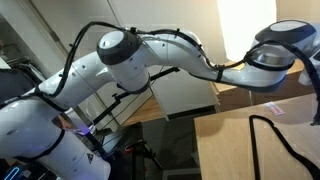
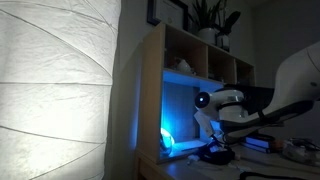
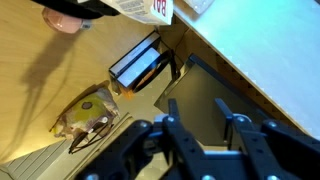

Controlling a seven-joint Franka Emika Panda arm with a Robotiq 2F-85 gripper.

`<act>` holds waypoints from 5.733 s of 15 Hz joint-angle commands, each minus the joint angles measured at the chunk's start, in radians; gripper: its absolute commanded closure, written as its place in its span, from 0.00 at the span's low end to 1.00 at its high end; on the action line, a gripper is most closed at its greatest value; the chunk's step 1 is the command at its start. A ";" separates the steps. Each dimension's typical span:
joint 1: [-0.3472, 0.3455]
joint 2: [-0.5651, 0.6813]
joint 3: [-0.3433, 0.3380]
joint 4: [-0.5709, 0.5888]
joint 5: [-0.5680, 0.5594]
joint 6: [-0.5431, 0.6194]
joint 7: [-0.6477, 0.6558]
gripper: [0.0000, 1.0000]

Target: Put the band aid box on the black bag and take out some bandaids

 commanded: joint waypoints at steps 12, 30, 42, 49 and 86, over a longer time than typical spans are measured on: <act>-0.154 -0.302 0.486 -0.154 0.151 0.153 -0.437 0.08; -0.436 -0.322 0.895 0.000 0.255 -0.068 -0.571 0.00; -0.466 -0.230 0.881 0.113 0.237 0.060 -0.568 0.00; -0.461 -0.184 0.843 0.156 0.226 0.070 -0.509 0.30; -0.463 -0.157 0.813 0.197 0.225 0.035 -0.500 0.00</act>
